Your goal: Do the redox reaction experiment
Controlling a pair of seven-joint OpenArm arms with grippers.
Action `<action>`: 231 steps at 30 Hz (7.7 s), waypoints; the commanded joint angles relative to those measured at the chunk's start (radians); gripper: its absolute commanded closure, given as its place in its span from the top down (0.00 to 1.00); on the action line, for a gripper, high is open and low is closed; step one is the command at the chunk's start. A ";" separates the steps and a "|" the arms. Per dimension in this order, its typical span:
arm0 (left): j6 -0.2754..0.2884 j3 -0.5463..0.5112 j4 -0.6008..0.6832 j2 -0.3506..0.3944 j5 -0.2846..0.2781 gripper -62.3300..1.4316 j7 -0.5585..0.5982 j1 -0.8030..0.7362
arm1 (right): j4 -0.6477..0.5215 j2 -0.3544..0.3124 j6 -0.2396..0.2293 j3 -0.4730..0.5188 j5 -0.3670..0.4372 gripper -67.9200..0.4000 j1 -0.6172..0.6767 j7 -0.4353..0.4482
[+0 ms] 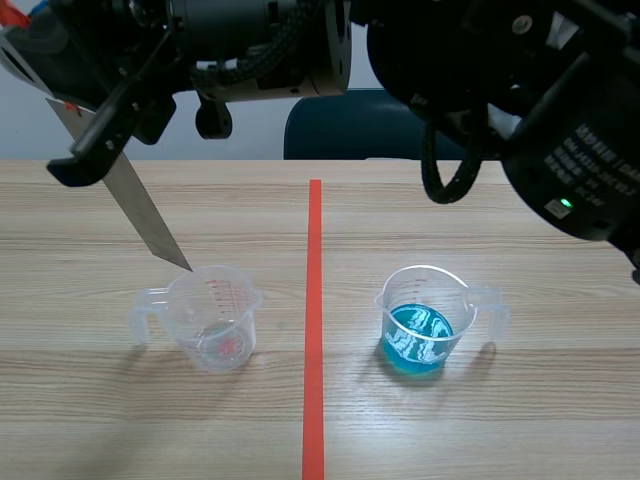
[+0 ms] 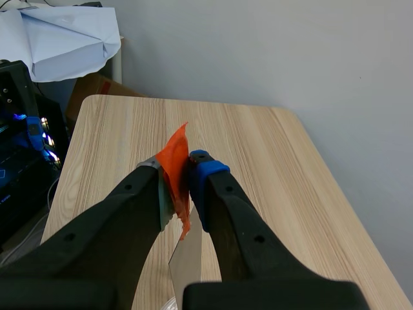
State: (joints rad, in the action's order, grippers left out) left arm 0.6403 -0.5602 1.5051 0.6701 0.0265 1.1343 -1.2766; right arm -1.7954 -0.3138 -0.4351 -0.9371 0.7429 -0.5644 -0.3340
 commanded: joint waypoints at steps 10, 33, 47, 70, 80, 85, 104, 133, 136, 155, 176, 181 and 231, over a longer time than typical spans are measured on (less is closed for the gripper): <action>0.002 -0.001 0.013 -0.007 -0.006 1.00 0.018 0.000 | -0.012 -0.105 -0.005 0.006 0.048 0.01 -0.011 0.095; 0.002 -0.001 0.013 -0.007 -0.006 1.00 0.018 0.000 | -0.181 -0.482 -0.065 0.246 0.104 0.01 0.220 0.249; 0.002 -0.001 0.013 -0.007 -0.006 1.00 0.018 0.000 | -0.182 -0.718 -0.188 0.493 0.126 0.01 0.430 0.395; 0.002 -0.001 0.013 -0.007 -0.006 1.00 0.018 0.000 | -0.122 -0.812 -0.300 0.656 0.071 0.01 0.550 0.511; 0.002 -0.001 0.013 -0.007 -0.006 1.00 0.018 0.000 | -0.122 -0.810 -0.311 0.656 0.068 0.01 0.545 0.525; 0.002 -0.001 0.013 -0.007 -0.006 1.00 0.018 0.000 | -0.122 -0.810 -0.311 0.656 0.068 0.02 0.545 0.525; 0.002 -0.001 0.013 -0.007 -0.006 1.00 0.018 0.000 | -0.122 -0.805 -0.311 0.656 0.068 0.01 0.545 0.533; 0.002 -0.001 0.013 -0.007 -0.006 1.00 0.018 0.000 | -0.122 -0.805 -0.311 0.656 0.068 0.01 0.545 0.532; 0.002 -0.001 0.013 -0.007 -0.006 1.00 0.018 0.000 | -0.122 -0.805 -0.311 0.656 0.068 0.01 0.545 0.532; 0.002 -0.001 0.013 -0.007 -0.006 1.00 0.018 0.000 | -0.122 -0.805 -0.311 0.656 0.068 0.01 0.545 0.532; -0.002 -0.001 0.013 -0.008 -0.006 1.00 0.018 0.000 | -0.122 -0.805 -0.311 0.656 0.069 0.01 0.545 0.532; -0.002 -0.001 0.013 -0.007 -0.006 1.00 0.021 0.000 | -0.122 -0.801 -0.311 0.656 0.068 0.01 0.545 0.532; -0.037 0.709 0.052 0.044 -0.089 0.09 -0.382 0.789 | -0.048 -0.669 -0.311 0.655 -0.059 0.01 0.548 0.520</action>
State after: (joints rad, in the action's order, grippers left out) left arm 0.6029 0.1478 1.5463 0.7277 -0.0425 0.7483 -0.4934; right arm -1.8336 -0.9722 -0.7387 -0.2924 0.6689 -0.0021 0.1749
